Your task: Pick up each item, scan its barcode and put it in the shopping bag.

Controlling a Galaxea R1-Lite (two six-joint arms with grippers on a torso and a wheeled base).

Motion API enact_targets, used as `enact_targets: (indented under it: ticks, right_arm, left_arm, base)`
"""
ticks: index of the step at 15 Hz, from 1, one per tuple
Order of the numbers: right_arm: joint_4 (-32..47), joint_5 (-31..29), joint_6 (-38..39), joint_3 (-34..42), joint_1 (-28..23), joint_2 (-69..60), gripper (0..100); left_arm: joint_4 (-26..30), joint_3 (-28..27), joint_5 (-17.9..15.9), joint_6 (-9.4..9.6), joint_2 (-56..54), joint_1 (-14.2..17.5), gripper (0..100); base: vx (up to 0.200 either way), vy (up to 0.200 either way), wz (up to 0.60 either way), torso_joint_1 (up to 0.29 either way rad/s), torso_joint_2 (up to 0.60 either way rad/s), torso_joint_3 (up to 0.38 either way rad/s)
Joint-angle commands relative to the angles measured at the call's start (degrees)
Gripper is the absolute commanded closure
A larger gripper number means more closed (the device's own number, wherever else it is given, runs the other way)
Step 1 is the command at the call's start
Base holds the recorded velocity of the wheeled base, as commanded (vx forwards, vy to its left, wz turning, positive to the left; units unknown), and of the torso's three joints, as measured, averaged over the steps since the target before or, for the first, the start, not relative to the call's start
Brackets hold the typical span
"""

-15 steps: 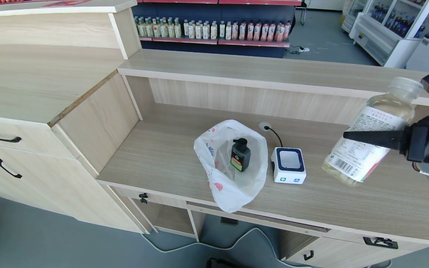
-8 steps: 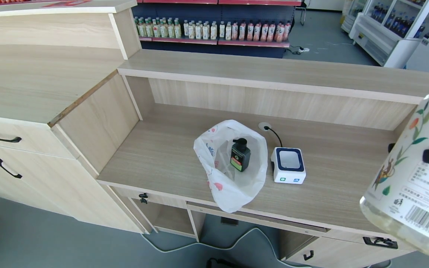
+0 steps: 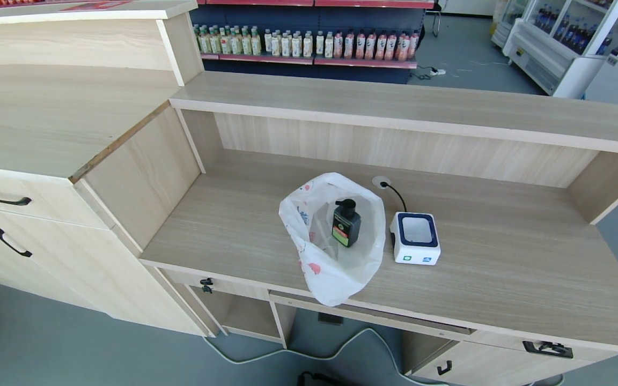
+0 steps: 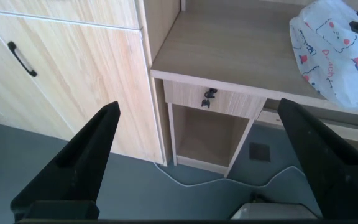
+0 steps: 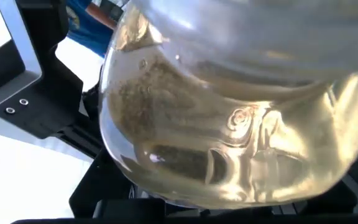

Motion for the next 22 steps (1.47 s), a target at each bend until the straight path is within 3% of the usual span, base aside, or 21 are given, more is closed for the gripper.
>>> enact_targets:
  ticks: [1,8,13,22]
  right_arm:
    - [-0.06,0.08,-0.04,-0.15,1.02,-0.42,100]
    - [-0.41,-0.36,-0.04,-3.84,2.96,2.92,100]
    - [-0.32,-5.45,-4.61,-0.94,0.76,3.88,100]
    - [-0.5,-5.19,-6.54,-1.03,-0.47,5.91,100]
  left_arm:
    - [-0.01,0.01,0.04,0.0,-0.02,0.1,0]
    - [-0.01,0.01,0.04,0.0,-0.02,0.01,0]
    - [-0.01,0.01,0.04,0.0,-0.02,0.01,0]
    - [-0.01,0.01,0.04,0.0,-0.02,0.01,0]
  base:
    - [0.0,0.0,0.0,0.0,0.0,0.0]
    - [0.0,0.0,0.0,0.0,0.0,0.0]
    - [0.0,0.0,0.0,0.0,0.0,0.0]
    - [0.0,0.0,0.0,0.0,0.0,0.0]
